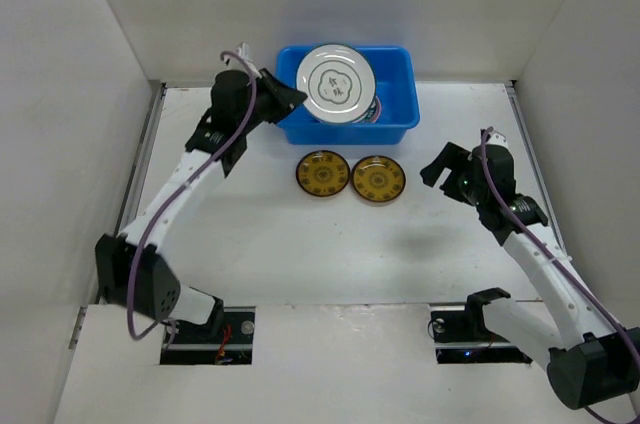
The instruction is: Place the plates into the plastic bin on the countertop
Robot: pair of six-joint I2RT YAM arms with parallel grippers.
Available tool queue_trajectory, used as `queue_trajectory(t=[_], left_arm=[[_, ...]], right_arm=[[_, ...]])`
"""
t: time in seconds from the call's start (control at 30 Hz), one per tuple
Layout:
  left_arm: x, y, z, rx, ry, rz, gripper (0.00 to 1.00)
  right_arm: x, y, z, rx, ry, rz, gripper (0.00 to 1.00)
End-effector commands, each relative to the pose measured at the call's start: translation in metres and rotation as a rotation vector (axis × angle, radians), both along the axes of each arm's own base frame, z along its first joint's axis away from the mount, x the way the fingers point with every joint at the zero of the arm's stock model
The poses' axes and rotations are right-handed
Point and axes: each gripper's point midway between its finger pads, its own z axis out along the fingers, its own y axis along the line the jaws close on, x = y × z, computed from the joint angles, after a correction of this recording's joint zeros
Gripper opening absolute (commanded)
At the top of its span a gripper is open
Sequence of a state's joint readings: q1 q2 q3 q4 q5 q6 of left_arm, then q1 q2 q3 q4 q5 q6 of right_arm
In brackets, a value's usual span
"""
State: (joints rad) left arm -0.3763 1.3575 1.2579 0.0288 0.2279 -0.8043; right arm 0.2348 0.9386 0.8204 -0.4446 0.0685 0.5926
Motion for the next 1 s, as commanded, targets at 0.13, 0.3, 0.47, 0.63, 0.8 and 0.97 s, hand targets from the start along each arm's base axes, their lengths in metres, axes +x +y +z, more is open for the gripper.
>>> queue_trajectory(t=[0.13,0.3,0.47,0.63,0.8,0.97], left_arm=[[0.098,-0.035,-0.02,0.047,-0.046,-0.024,0.02],[0.159,-0.045,-0.051,0.058,-0.049,-0.005,0.02],[0.203,-0.05,-0.075,0.059,-0.059,0.013,0.03],[0.225,-0.054,-0.11,0.093,-0.044,0.012,0.04],[0.237,-0.05,-0.144,0.141,-0.024,0.014,0.09],[0.24,-0.05,-0.161,0.211,-0.031,-0.007,0.34]], right_arm=[[-0.019,0.011,0.008,0.07,-0.045,0.031,0.88],[-0.033,0.018,0.009,0.067,-0.037,0.064,0.88],[-0.042,0.023,0.006,0.074,-0.019,0.076,0.88],[-0.046,0.021,0.001,0.081,0.005,0.061,0.87],[-0.049,0.021,0.0,0.083,0.012,0.06,0.87],[-0.05,0.02,-0.001,0.086,0.017,0.053,0.87]])
